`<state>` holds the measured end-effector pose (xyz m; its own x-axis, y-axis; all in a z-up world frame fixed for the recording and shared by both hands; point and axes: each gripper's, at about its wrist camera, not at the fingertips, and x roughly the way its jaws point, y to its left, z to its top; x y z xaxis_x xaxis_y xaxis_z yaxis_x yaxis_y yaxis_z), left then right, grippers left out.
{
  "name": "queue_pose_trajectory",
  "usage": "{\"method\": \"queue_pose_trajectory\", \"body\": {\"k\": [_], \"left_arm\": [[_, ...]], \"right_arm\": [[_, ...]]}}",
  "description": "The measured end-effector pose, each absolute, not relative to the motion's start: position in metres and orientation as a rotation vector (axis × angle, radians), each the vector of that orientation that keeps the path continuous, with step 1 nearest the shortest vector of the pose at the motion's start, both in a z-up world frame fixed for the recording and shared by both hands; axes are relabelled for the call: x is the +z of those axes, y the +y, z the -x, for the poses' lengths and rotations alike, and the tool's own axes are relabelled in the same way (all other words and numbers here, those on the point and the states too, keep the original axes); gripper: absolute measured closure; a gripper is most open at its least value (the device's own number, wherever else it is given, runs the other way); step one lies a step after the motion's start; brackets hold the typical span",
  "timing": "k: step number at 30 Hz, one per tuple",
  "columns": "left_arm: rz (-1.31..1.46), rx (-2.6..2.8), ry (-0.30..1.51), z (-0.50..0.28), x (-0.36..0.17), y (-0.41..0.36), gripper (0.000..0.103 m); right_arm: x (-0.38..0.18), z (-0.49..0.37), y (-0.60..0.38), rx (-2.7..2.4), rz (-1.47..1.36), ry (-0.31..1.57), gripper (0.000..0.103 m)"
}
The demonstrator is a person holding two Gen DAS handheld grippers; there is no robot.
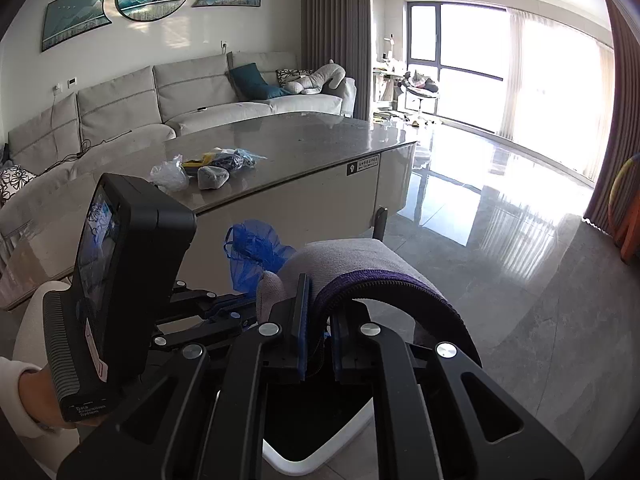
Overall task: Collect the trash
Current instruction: 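Carry both items over the white bin and open both grippers to drop them, then move both tools back from the bin toward the table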
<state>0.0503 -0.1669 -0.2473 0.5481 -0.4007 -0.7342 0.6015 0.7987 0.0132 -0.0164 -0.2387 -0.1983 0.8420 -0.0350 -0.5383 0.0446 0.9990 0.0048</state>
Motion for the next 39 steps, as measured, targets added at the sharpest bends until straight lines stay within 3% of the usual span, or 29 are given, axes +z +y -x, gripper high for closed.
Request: {"method": "queue_pose_trajectory", "body": {"k": [4,6,8,9,22,35,37,39], "left_arm": [[-0.281,-0.605,0.845,-0.054,-0.263,-0.173,0.099],[-0.287,-0.623,0.888,-0.058,-0.271,-0.176,0.088],[-0.315,-0.602,0.930,-0.059,-0.281,-0.181,0.019],[-0.335,-0.572,0.913,-0.057,-0.284,-0.181,0.013],[-0.363,-0.534,0.875,-0.066,-0.282,-0.169,0.011],[-0.216,-0.338,0.762,-0.092,-0.230,-0.092,0.011],[-0.203,-0.329,0.747,-0.094,-0.223,-0.086,0.011],[-0.184,-0.325,0.735,-0.094,-0.217,-0.081,0.011]], "right_arm": [[-0.203,0.015,-0.245,-0.053,-0.018,0.582,0.093],[-0.204,0.014,-0.249,-0.061,-0.024,0.587,0.093],[-0.204,0.010,-0.251,-0.068,-0.033,0.595,0.093],[-0.205,0.010,-0.252,-0.070,-0.038,0.598,0.093],[-0.213,0.005,-0.255,-0.052,-0.033,0.624,0.093],[-0.238,-0.011,-0.234,0.052,-0.034,0.691,0.091],[-0.245,-0.019,-0.227,0.089,-0.034,0.752,0.080],[-0.260,-0.031,-0.223,0.116,-0.047,0.870,0.036]]}}
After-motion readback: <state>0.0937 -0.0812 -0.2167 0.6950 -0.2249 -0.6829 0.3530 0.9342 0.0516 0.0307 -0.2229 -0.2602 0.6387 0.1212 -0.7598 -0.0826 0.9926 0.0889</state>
